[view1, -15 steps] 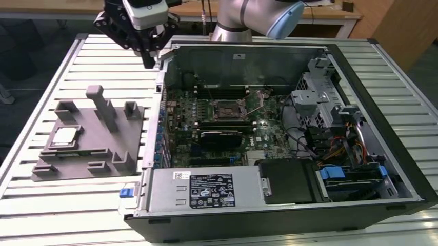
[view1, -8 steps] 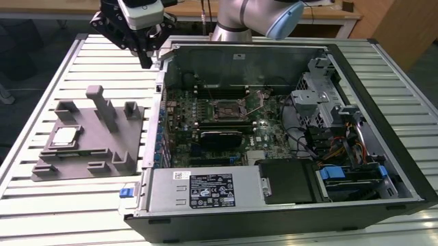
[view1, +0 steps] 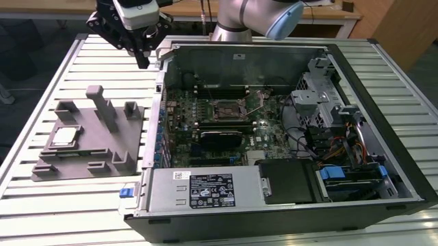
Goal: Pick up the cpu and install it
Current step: 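Reach for the cpu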
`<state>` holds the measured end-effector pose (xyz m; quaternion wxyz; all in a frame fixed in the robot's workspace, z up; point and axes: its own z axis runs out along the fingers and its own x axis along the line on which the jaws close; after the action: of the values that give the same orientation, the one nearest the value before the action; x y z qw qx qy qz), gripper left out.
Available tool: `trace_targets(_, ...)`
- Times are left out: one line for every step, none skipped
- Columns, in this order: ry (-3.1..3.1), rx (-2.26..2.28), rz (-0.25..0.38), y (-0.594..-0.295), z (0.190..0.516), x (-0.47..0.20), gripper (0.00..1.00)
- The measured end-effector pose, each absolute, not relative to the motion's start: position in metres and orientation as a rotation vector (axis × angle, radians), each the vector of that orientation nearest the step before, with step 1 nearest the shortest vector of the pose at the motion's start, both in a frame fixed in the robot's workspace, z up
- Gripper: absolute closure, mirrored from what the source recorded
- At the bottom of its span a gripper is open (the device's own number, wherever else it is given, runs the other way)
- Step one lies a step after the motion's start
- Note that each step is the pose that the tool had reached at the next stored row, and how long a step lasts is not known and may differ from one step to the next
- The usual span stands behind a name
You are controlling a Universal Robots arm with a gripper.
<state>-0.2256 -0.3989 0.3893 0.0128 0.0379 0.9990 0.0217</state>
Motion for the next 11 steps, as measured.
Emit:
trace_targets(3.113, 0.118, 0.068, -0.3989, 0.3893, -0.2263, 0.89)
trace_targets(3.113, 0.118, 0.068, -0.3989, 0.3892, -0.227, 0.89)
trace_targets(3.113, 0.118, 0.068, -0.3989, 0.3892, -0.2277, 0.89)
trace_targets(3.113, 0.118, 0.068, -0.3989, 0.3892, -0.2285, 0.89)
trace_targets(3.113, 0.118, 0.068, -0.3989, 0.3891, -0.2291, 0.89)
trace_targets(3.113, 0.118, 0.068, -0.3989, 0.3891, -0.2298, 0.89)
trace_targets(3.113, 0.118, 0.068, -0.3989, 0.3891, -0.2305, 0.89)
trace_targets(3.113, 0.118, 0.068, -0.399, 0.3891, -0.2312, 0.89)
trace_targets(3.113, 0.118, 0.068, -0.3989, 0.389, -0.2319, 0.89)
trace_targets(3.113, 0.118, 0.068, -0.3989, 0.389, -0.2326, 0.89)
trace_targets(3.113, 0.118, 0.068, -0.3989, 0.389, -0.2333, 0.89)
